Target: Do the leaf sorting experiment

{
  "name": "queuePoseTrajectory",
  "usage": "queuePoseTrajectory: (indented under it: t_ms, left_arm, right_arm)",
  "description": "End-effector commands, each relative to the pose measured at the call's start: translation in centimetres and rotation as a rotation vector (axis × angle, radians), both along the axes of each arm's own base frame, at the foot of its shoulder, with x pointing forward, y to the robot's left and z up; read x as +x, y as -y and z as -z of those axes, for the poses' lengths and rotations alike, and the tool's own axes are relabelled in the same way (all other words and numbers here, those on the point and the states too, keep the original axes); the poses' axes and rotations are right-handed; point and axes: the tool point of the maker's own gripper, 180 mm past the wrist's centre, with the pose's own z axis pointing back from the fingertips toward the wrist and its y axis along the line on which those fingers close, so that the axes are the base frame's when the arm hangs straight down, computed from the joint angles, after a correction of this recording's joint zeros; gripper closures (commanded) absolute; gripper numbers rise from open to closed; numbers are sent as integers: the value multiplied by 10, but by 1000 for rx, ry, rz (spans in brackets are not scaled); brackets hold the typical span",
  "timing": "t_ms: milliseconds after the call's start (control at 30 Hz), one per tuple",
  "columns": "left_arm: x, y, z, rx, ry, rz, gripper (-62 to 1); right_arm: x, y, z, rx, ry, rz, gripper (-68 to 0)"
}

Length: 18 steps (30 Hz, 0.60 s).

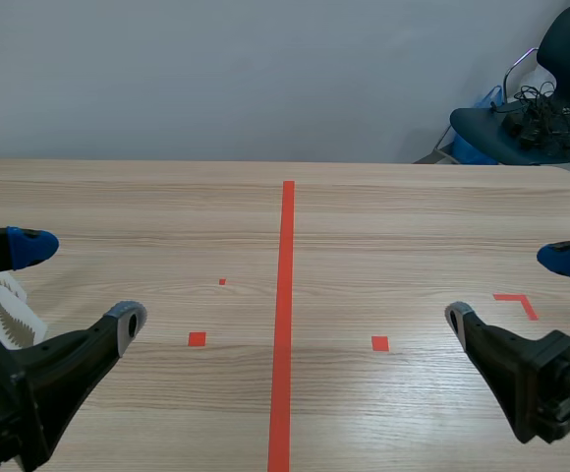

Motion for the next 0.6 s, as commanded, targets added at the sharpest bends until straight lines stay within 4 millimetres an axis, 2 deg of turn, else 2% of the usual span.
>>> queuePoseTrajectory:
  t_ms: [0, 567]
  left_arm:
    - [2, 0, -4, -14, 12, -4, -623]
    - [1, 1, -4, -16, 11, 0, -623]
  right_arm:
    - [7, -1, -16, 28, 58, 1, -679]
    - [7, -1, -18, 35, 65, 1, -679]
